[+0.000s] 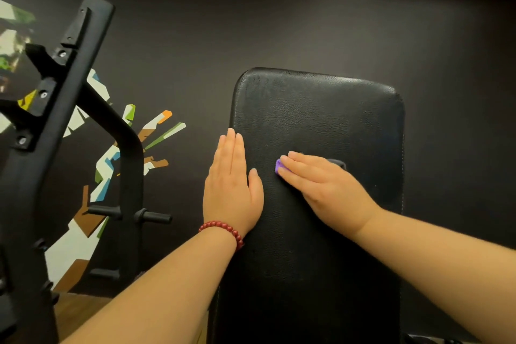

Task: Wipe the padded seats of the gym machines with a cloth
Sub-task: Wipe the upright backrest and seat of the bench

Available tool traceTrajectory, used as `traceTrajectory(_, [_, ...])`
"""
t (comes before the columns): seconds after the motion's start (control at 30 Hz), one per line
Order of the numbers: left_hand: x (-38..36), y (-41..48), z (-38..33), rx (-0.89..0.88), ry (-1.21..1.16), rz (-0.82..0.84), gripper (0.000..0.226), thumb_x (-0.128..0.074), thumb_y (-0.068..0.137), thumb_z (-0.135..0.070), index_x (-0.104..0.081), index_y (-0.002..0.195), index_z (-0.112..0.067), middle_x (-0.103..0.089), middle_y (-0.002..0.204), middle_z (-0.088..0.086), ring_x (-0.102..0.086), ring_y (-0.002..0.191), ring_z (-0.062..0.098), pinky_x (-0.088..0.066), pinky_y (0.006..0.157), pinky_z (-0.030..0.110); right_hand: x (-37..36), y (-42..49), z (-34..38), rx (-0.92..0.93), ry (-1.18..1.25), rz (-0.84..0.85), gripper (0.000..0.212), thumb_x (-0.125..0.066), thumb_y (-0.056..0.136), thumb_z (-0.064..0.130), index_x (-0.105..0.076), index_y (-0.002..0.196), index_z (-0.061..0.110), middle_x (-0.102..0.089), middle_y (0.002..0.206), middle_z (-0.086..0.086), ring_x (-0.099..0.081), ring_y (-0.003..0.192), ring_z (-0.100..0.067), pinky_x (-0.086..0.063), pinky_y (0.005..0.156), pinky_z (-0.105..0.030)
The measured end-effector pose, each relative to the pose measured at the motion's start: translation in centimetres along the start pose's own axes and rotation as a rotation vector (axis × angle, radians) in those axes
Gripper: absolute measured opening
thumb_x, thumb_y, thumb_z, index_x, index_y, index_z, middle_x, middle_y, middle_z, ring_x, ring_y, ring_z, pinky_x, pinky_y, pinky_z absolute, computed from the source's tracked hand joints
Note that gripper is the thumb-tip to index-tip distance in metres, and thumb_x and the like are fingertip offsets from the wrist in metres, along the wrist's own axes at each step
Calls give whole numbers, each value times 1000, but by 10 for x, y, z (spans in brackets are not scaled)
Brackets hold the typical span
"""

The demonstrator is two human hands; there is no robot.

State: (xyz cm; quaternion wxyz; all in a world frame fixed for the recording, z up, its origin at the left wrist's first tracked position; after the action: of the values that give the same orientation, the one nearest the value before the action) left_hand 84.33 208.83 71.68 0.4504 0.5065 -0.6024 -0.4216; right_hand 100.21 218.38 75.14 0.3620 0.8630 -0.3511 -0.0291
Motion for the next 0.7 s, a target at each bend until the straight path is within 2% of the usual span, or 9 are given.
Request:
traceTrajectory(0.1, [2,-1,-2,2,0,20,64,-40,100,-20,-5,154,-17,6,161,-9,3,147,5,-4,108,19,4,12,-18,29,-62,-13,35,-40,99,9,-67,120,3,-64,126,-13,-60,118,-30,-42,103,-37])
traceTrajectory(0.23, [1,-2,-1,22,-1,40,64,-39,101,-21,-4,154,-16,7,161,-8,1,148,8,-5,108,19,-4,26,-14,-209,-69,-163,34,-45,91,6,-70,114,2,-67,119,-14,-64,111,-33,-35,106,-28])
traceTrajectory(0.3, [1,-7,-1,30,-18,46,63,-36,102,-23,-2,154,-17,11,160,-9,2,148,9,-5,108,18,-12,16,1,-139,-22,-115,34,-44,95,7,-67,119,1,-64,125,-13,-59,119,-30,-33,110,-30])
traceTrajectory(0.37, [1,-14,0,52,-26,56,62,-32,103,-26,2,154,-17,15,160,-9,3,148,9,-4,108,17,-10,6,8,-20,8,-27,35,-44,96,8,-64,124,2,-61,130,-11,-55,124,-28,-38,108,-35])
traceTrajectory(0.5, [2,-21,2,56,-55,68,64,-33,103,-28,6,154,-19,23,152,-16,7,146,4,2,108,14,7,18,-17,184,-29,104,36,-44,95,10,-65,123,5,-62,129,-10,-59,120,-28,-43,103,-37])
traceTrajectory(0.53, [2,-21,3,67,-69,68,65,-33,103,-28,6,154,-19,21,153,-16,7,144,1,2,108,14,9,27,-26,152,-52,84,36,-44,93,10,-67,121,6,-64,127,-10,-60,118,-29,-44,101,-36])
traceTrajectory(0.6, [1,-21,4,89,-82,70,66,-35,102,-29,5,154,-20,15,158,-14,8,141,-4,2,108,13,10,42,-32,-29,-83,-31,36,-46,89,9,-70,116,5,-67,120,-12,-65,111,-31,-43,98,-32])
traceTrajectory(0.67, [1,-22,5,98,-83,78,66,-36,102,-29,4,154,-20,12,159,-13,10,137,-8,6,106,10,1,46,-17,-164,-73,-144,35,-46,87,6,-72,111,3,-69,115,-13,-66,107,-31,-36,102,-25])
traceTrajectory(0.7, [1,-22,6,107,-94,79,66,-37,102,-29,4,154,-20,10,160,-13,10,135,-9,7,105,8,-6,44,-5,-164,-48,-158,35,-46,87,5,-72,111,2,-69,115,-14,-64,110,-28,-33,106,-23])
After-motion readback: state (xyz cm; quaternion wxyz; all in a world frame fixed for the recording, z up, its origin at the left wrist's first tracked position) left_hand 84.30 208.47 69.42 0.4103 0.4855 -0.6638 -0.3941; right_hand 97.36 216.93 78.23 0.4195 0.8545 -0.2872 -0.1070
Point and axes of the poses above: each hand's wrist, its own y-axis towards the middle knuckle, its own x-axis out of the back of the hand, z = x × y, the point moved 1 cm from there along y, towards the middle knuckle
